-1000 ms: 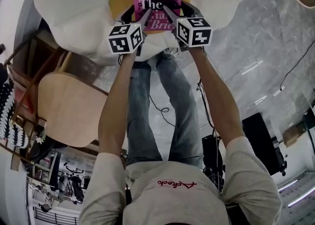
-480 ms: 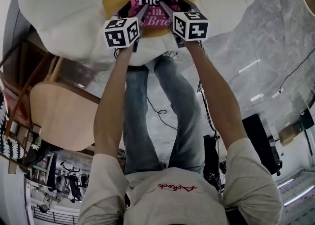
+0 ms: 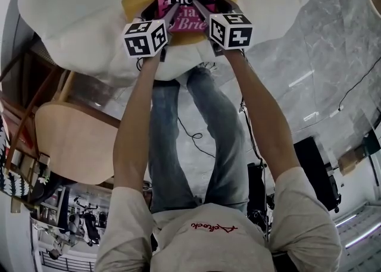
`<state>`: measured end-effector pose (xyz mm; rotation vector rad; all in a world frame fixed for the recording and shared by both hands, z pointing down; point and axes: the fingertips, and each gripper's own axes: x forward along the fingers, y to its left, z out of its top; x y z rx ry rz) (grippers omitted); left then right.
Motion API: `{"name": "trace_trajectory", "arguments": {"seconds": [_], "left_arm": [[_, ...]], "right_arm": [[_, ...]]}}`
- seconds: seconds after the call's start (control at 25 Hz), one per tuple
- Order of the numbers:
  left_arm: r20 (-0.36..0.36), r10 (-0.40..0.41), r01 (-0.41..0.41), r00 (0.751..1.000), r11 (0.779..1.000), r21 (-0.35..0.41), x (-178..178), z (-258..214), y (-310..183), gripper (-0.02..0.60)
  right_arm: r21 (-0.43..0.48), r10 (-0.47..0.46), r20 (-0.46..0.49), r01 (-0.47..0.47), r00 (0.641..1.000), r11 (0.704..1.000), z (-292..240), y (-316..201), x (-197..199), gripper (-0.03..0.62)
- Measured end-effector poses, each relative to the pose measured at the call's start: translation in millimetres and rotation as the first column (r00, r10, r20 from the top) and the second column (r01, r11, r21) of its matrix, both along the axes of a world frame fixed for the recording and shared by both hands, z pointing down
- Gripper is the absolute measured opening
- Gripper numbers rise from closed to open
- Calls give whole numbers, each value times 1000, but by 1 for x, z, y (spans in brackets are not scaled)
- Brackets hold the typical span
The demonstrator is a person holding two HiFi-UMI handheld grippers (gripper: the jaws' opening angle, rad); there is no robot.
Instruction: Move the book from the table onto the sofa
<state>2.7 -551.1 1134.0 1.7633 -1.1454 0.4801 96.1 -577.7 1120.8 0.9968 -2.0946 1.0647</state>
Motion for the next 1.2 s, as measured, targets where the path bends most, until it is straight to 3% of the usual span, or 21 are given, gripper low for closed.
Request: {"name": "trace_trajectory", "arguments": {"seconds": [0.28,0.68,0.76,0.84,0.92,1.08,1.2], "left_arm": [[31,28,-30,999,999,46,-12,-37,-4,259],[15,61,-62,998,989,134,2,-147,-10,258],[6,77,-77,997,985,155,4,-174,-8,253],[11,98,-98,995,979,179,6,-200,-3,219],[14,102,-103,995,974,203,6,-226,1,159],[18,93,-95,995,963,253,2,-279,7,21],[18,105,-106,994,954,282,0,-315,10,9]], "right_arm": [[27,18,-24,-18,1000,999,-34,-4,6,249],[139,1,16,-3,1000,990,-152,-16,-6,246],[170,5,11,-7,1000,985,-179,-15,-8,168],[202,4,-3,-3,1000,979,-207,-12,-9,85],[222,0,-8,2,1000,975,-231,-7,-10,45],[256,1,-3,0,1000,967,-284,4,-11,20],[288,2,13,-5,1000,958,-325,9,-11,11]]}}
